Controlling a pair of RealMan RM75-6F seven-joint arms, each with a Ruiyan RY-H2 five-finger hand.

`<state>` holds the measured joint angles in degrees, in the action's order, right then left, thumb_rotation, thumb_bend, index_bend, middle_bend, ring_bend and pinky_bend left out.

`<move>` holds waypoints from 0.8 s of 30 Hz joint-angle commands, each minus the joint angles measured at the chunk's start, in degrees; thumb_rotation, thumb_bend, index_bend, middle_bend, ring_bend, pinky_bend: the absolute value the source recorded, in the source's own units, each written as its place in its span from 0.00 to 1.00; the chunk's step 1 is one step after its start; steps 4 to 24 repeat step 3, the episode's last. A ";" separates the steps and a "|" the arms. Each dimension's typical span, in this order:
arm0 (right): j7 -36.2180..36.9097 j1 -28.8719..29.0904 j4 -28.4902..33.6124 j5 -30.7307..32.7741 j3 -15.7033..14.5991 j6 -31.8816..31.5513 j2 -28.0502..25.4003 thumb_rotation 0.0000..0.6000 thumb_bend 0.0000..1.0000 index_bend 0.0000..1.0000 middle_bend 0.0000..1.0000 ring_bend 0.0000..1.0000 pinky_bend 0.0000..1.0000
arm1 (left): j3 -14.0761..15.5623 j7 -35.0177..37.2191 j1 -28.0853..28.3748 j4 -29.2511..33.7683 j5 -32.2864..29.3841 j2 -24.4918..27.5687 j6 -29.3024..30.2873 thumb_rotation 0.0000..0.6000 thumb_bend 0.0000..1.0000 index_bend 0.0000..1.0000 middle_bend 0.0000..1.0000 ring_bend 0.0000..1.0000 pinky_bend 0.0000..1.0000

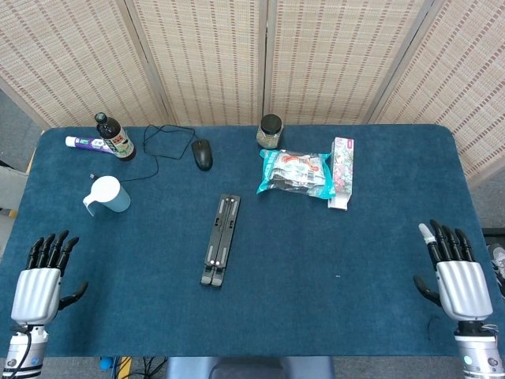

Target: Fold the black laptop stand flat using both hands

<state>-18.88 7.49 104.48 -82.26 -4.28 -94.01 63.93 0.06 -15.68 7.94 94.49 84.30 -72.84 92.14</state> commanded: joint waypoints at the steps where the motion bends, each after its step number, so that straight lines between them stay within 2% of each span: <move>1: -0.34 -1.14 0.41 -0.42 0.31 -0.77 0.02 1.00 0.17 0.00 0.03 0.00 0.04 | -0.22 -0.03 -0.12 0.00 0.20 0.01 -0.23 1.00 0.17 0.12 0.06 0.01 0.02; 24: -0.26 -1.88 0.55 -0.59 0.56 -1.15 -0.01 1.00 0.17 0.00 0.03 0.00 0.04 | -0.48 0.10 -0.18 -0.11 0.25 -0.05 -0.48 1.00 0.17 0.12 0.06 0.01 0.02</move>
